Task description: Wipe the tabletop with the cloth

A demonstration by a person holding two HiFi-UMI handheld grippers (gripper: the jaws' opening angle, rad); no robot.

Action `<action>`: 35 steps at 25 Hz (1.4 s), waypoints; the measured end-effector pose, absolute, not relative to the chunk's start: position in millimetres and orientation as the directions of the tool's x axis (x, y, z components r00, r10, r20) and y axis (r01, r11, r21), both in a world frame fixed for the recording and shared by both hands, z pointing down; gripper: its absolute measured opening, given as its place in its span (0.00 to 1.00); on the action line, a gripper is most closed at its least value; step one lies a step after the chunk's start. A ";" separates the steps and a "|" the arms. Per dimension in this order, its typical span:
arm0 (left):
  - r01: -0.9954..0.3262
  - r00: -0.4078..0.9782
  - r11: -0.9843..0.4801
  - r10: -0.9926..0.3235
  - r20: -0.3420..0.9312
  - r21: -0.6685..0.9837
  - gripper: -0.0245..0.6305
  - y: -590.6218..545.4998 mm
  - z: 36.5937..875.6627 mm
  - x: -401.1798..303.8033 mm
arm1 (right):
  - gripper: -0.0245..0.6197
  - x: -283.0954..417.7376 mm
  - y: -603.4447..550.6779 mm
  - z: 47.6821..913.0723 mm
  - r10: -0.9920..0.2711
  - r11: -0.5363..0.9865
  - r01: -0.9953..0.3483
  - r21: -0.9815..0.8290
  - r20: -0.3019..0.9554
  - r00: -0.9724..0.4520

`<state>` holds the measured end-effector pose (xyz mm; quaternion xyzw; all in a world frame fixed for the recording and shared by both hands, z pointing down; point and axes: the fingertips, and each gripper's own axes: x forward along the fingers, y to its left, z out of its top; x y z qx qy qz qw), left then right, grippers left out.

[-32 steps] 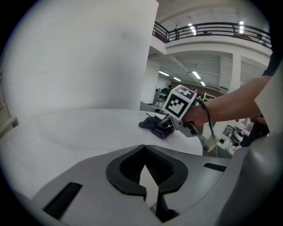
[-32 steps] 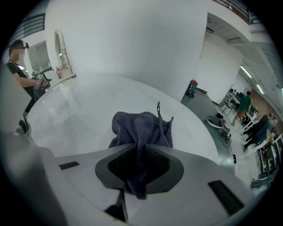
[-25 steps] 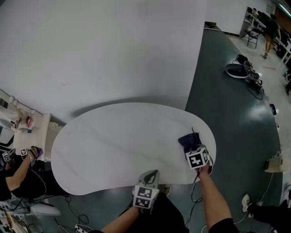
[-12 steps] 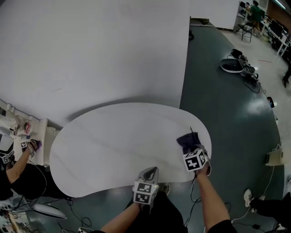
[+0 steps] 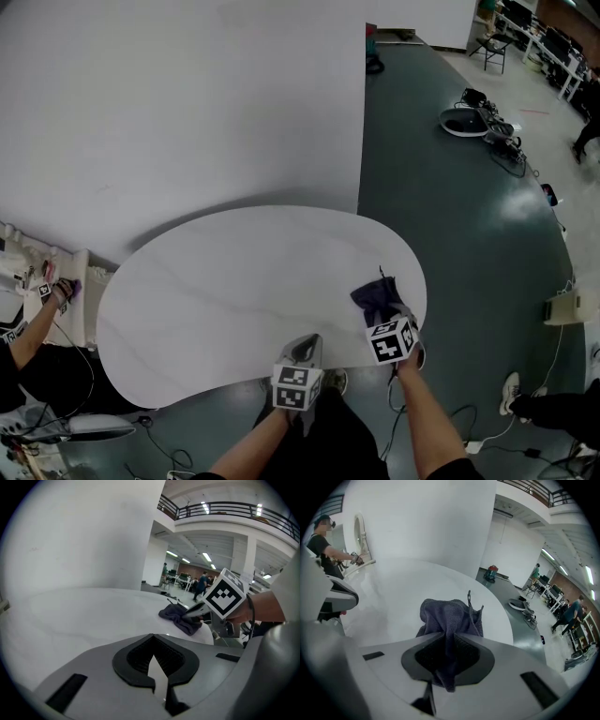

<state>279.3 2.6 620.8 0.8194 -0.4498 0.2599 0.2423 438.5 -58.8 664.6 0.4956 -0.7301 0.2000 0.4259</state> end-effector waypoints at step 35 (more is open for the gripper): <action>-0.906 0.416 -0.362 -0.667 0.618 0.220 0.04 25.5 616.1 159.5 | 0.10 295.9 7.7 665.9 -0.442 0.534 -0.841 0.090 0.877 -0.187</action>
